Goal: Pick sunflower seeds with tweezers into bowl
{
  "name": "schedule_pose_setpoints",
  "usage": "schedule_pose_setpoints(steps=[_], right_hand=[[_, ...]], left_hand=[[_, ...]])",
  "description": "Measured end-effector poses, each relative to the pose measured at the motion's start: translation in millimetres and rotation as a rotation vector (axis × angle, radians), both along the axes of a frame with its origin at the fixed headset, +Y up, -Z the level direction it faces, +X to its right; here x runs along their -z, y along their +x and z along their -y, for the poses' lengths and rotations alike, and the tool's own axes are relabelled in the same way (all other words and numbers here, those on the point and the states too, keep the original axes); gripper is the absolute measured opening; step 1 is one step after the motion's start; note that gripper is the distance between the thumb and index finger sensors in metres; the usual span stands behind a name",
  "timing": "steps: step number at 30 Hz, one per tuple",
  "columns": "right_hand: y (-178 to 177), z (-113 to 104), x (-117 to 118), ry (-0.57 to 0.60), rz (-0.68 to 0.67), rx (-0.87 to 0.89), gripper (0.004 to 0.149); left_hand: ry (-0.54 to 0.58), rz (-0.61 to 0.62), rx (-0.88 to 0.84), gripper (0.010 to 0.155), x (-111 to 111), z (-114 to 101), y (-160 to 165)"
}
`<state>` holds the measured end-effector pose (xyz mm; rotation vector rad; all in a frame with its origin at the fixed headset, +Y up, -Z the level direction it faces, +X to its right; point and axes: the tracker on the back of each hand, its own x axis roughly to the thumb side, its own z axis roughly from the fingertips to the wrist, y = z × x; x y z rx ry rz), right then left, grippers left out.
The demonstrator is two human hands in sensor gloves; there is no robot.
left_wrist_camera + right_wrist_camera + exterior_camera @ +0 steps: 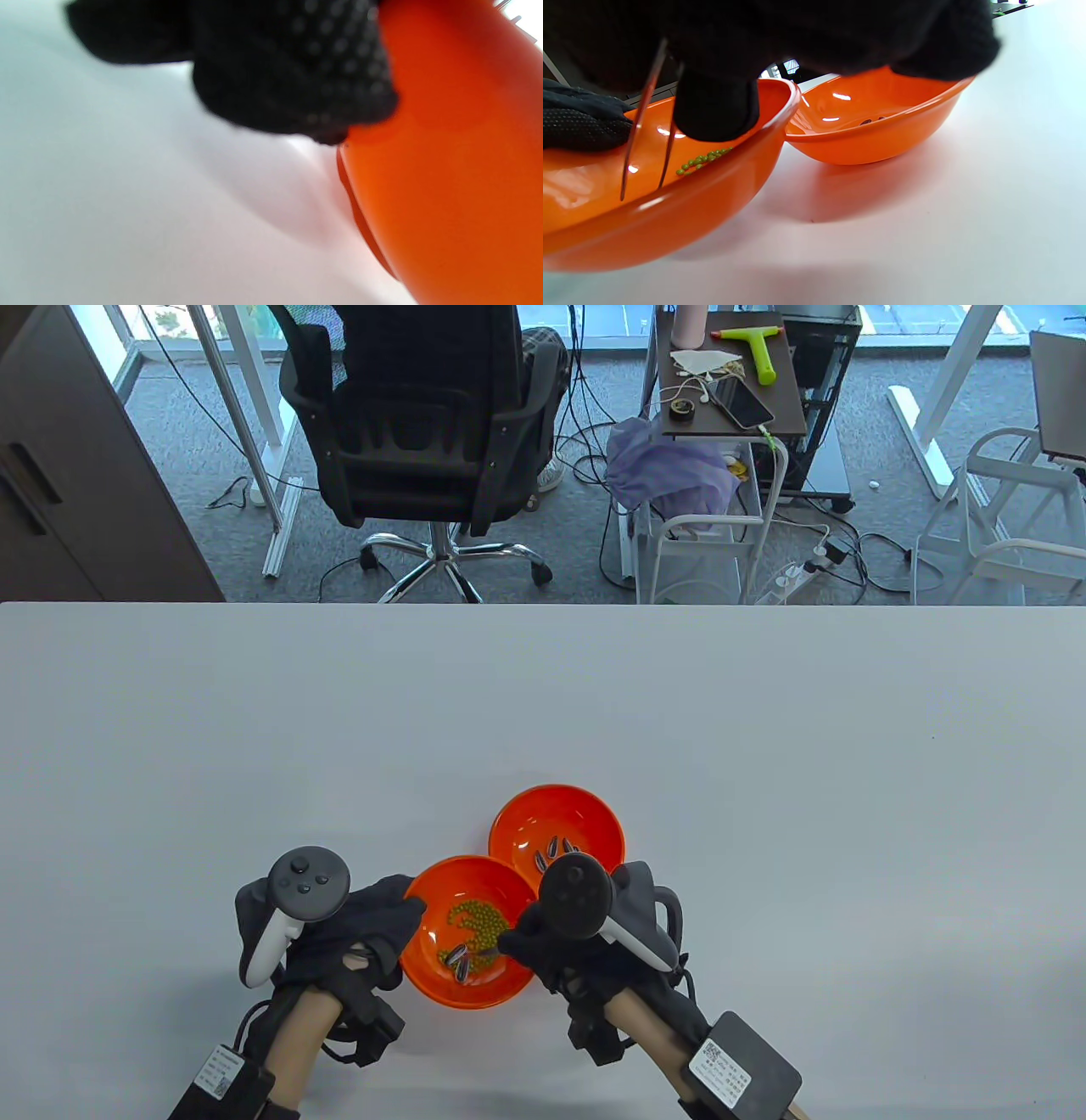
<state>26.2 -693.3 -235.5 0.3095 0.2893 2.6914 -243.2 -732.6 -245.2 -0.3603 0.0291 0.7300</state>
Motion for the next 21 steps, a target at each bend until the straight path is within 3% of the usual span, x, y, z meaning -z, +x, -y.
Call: schedule_pose_setpoints(steps=[21], right_hand=[[-8.3,4.4,-4.8,0.073,0.056,0.048,0.034]], left_hand=[[0.004,0.014,-0.001,0.049,-1.8,0.2,5.2]])
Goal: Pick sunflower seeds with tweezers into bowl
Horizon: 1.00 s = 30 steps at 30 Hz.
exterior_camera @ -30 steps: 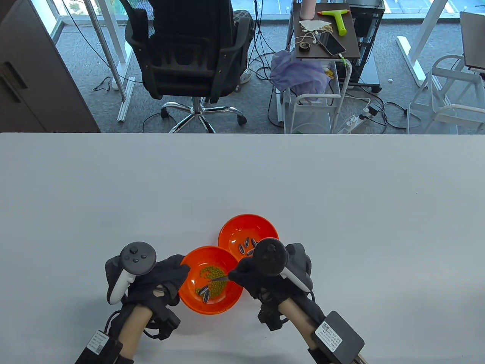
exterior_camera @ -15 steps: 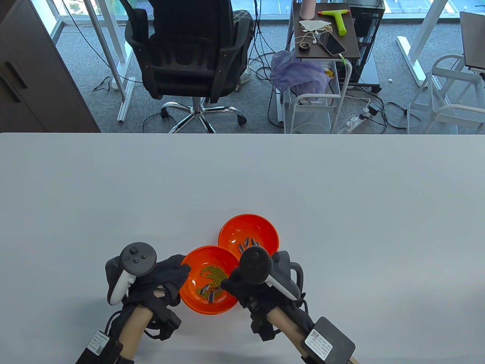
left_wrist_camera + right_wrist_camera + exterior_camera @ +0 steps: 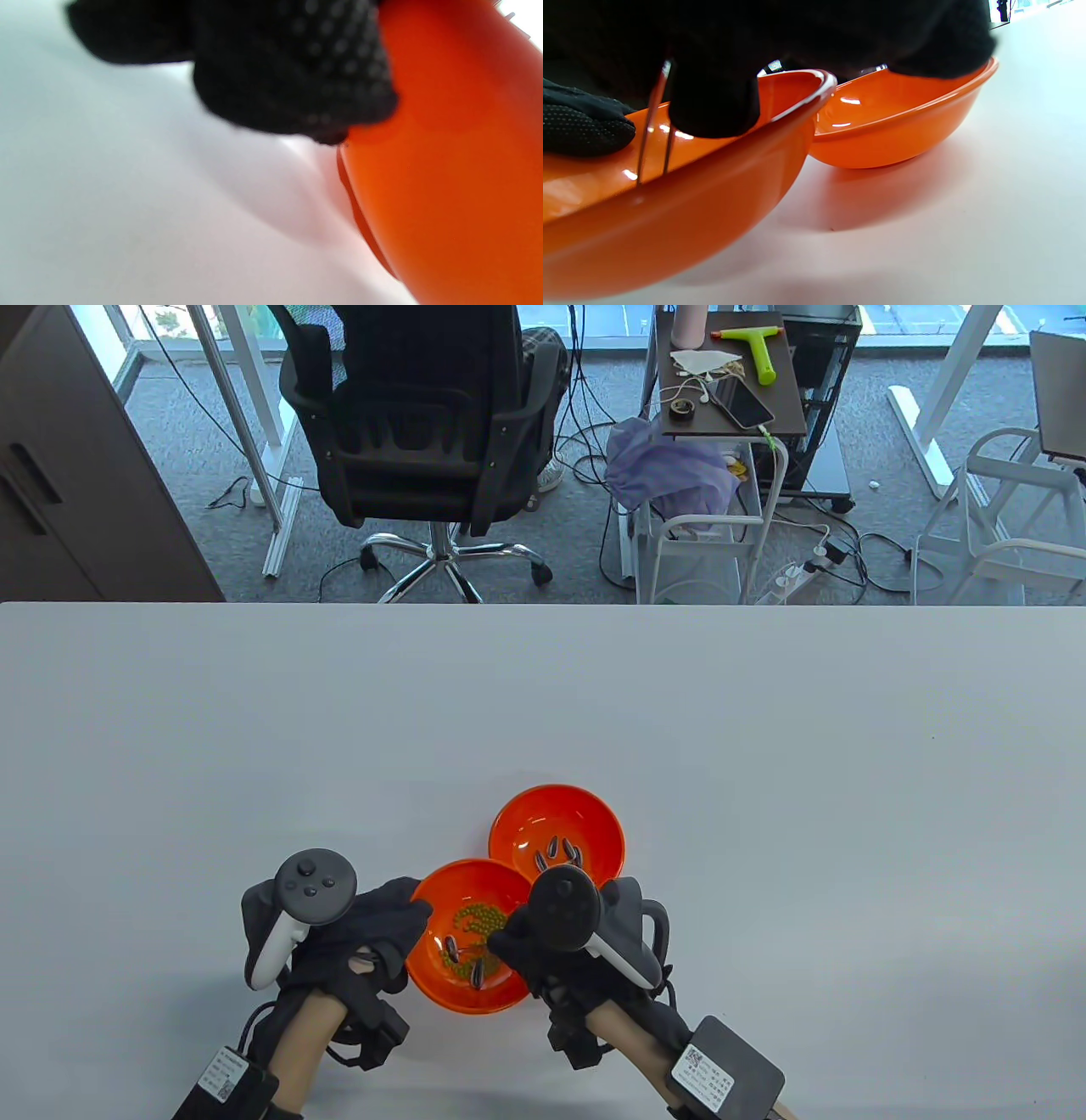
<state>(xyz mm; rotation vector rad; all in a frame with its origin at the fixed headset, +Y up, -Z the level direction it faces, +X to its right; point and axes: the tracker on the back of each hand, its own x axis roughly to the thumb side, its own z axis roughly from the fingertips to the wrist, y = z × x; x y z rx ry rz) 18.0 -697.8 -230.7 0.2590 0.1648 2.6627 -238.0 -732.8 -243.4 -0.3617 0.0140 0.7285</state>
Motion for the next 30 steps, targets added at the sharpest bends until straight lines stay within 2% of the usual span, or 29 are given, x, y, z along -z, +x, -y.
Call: schedule_pose_setpoints(steps=[6,13,21,30], right_hand=[[15,-11,4,0.038,0.064,0.07,0.035],[51,-20,21,0.075,0.2,0.135,0.034],[82,-7,39,0.024,0.303,0.13,0.034],[91,10,48,-0.005,0.35,0.043,0.034]], left_hand=[[-0.004,-0.01,0.001,0.049,0,0,-2],[-0.007,-0.018,0.001,0.049,1,-1,-4],[-0.007,-0.022,0.003,0.049,1,-2,-5],[-0.008,-0.026,0.002,0.049,1,-2,-7]])
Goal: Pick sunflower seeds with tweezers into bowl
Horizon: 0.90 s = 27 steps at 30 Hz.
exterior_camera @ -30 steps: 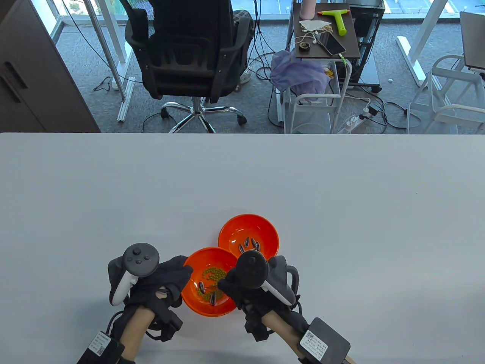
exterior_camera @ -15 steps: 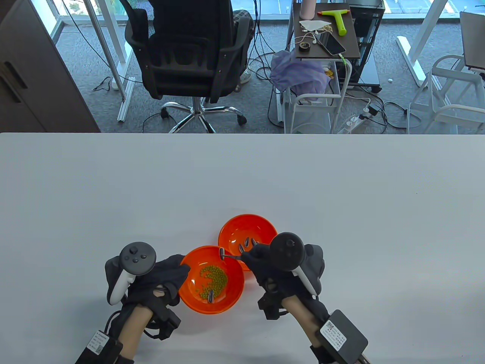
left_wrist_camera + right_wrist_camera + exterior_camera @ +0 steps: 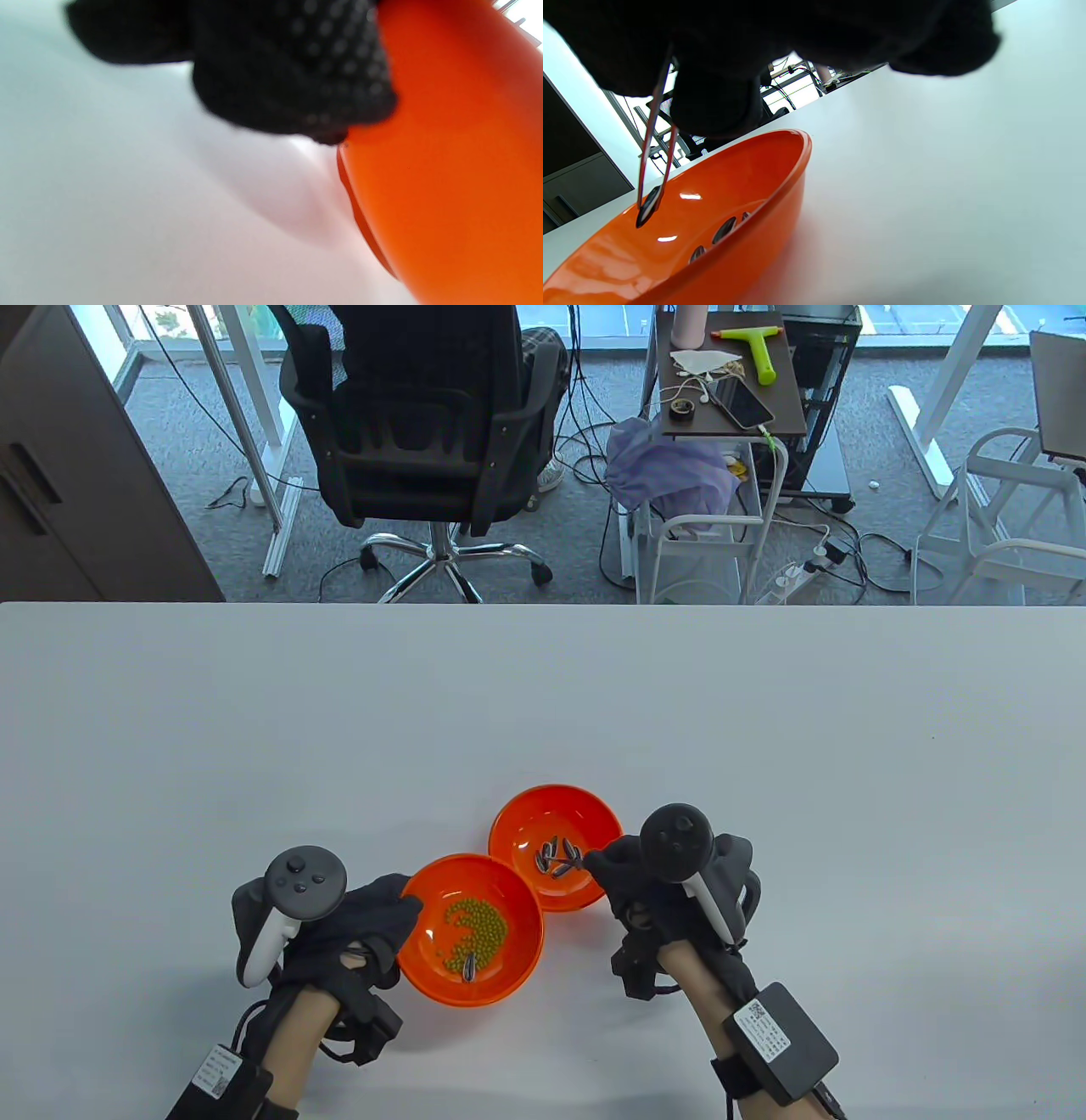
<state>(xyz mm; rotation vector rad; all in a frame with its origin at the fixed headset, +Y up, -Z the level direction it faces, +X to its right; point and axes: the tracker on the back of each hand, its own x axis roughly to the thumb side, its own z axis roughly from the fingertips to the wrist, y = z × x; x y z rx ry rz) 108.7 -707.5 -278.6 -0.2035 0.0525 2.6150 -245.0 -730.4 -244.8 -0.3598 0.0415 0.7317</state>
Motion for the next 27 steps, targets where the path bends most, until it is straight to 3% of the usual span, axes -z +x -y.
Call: schedule_pose_setpoints(steps=[16,27], right_hand=[[-3,10,3,-0.062,-0.015,-0.101,0.037],[-6,-13,-6,0.061,-0.071,0.067,0.037]], left_hand=[[0.0,0.003,0.0,0.049,0,0,0],[0.002,0.002,0.0,0.049,0,0,0]])
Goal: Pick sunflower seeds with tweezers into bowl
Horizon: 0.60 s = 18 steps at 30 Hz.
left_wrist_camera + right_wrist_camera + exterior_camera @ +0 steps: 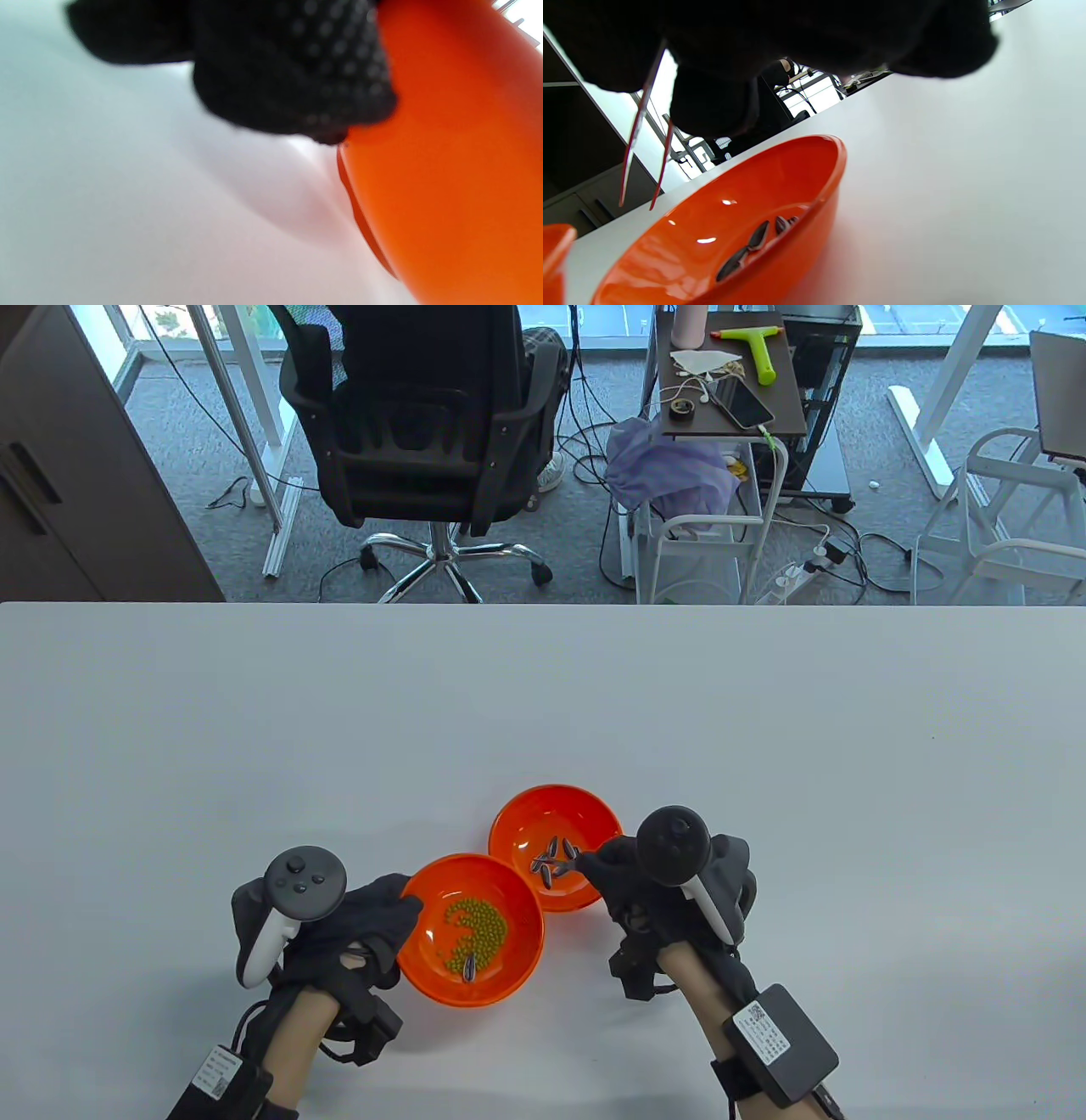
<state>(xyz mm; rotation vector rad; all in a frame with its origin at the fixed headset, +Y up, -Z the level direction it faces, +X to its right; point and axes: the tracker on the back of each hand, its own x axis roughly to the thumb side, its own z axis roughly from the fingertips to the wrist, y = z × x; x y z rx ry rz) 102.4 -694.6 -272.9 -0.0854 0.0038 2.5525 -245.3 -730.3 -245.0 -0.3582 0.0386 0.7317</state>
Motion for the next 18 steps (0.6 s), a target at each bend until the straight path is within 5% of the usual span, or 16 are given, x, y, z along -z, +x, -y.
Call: schedule_pose_setpoints(steps=[6,18], right_hand=[[-20,-14,-11,0.007,-0.139,-0.001,0.037],[-62,-6,-31,-0.15,-0.37,-0.131,0.037]], left_hand=[[0.001,-0.001,0.001,0.049,0,0,0],[0.004,-0.001,0.002,0.049,0,0,0]])
